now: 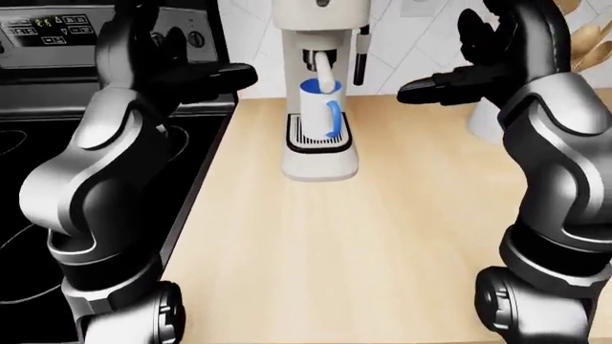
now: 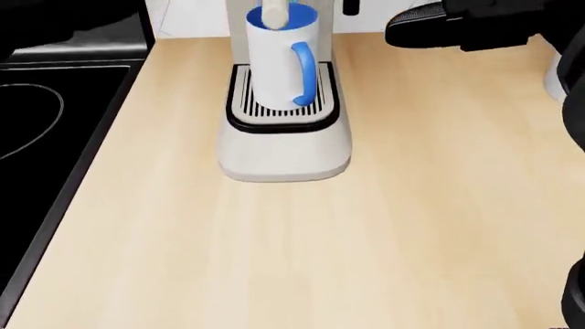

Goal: Press the button on the coffee machine to serve coffee.

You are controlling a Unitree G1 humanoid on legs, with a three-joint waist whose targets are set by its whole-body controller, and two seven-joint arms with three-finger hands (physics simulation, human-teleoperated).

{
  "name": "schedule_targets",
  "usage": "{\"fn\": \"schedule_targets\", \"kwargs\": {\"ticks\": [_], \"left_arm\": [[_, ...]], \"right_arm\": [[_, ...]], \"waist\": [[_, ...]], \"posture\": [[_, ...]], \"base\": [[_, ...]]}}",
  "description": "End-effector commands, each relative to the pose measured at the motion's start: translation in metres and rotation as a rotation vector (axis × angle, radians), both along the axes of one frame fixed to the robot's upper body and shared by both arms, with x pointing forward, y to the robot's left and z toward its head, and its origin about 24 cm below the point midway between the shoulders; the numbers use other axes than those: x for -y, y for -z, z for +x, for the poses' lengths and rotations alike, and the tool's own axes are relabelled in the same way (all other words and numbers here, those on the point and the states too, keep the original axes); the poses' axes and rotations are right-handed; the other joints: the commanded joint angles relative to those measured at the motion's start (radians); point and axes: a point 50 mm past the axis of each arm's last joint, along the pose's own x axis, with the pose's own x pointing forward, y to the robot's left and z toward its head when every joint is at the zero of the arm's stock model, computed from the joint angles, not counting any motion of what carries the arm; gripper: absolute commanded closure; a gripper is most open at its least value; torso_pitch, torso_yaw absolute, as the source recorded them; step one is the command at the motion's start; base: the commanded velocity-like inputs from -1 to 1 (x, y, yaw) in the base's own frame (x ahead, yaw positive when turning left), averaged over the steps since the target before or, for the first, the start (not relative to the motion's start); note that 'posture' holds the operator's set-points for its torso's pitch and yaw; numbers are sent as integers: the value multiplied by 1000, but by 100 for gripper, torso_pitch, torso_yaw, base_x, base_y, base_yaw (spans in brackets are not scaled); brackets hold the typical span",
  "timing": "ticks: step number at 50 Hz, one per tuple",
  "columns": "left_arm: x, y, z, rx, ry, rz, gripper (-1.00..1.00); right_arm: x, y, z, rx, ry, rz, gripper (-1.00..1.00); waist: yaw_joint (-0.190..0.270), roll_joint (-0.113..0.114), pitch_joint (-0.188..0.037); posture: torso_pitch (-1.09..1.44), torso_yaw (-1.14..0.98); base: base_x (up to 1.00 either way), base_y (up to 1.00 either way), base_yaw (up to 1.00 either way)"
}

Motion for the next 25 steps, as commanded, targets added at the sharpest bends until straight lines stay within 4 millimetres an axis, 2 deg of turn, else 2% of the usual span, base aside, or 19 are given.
{"fn": "schedule_targets", "kwargs": {"ticks": [1,3,4,5,7,9,12,17,25], "left_arm": [[4,-14,-4,63,13,4,-100],[4,-13,-4,63,12,4,-100],[4,-13,-4,63,12,4,-100],[4,-13,-4,63,13,4,-100],[4,-13,-4,62,14,4,-100],[4,-15,-4,61,12,-1,-100],[-2,-16,0,55,-5,-6,-100],[0,-31,6,64,-8,1,-100],[1,-40,17,72,-12,3,-100]], "right_arm": [[4,-13,-4,57,22,3,-100],[5,-13,-4,52,28,3,-100],[5,-13,-4,51,30,3,-100],[5,-13,-4,51,32,3,-100],[5,-14,-4,54,34,4,-100],[7,-18,-6,61,31,16,-100],[7,-24,-6,60,37,9,-100],[8,-39,-6,62,49,-5,-100],[9,-44,2,53,56,-12,-100]], "waist": [[-5,7,-11],[-9,-16,-46],[-12,-19,-48],[-7,-30,-49],[2,-69,-43],[3,-61,-34],[1,-62,-34],[-8,-52,-30],[-9,-61,-25]], "posture": [[0,0],[0,0],[0,0],[0,0],[0,0],[0,0],[0,0],[0,0],[0,0]], "base": [[29,0,0],[6,0,0],[0,0,0],[0,0,0],[0,0,0],[0,0,0],[0,0,0],[0,0,0],[0,0,0]]}}
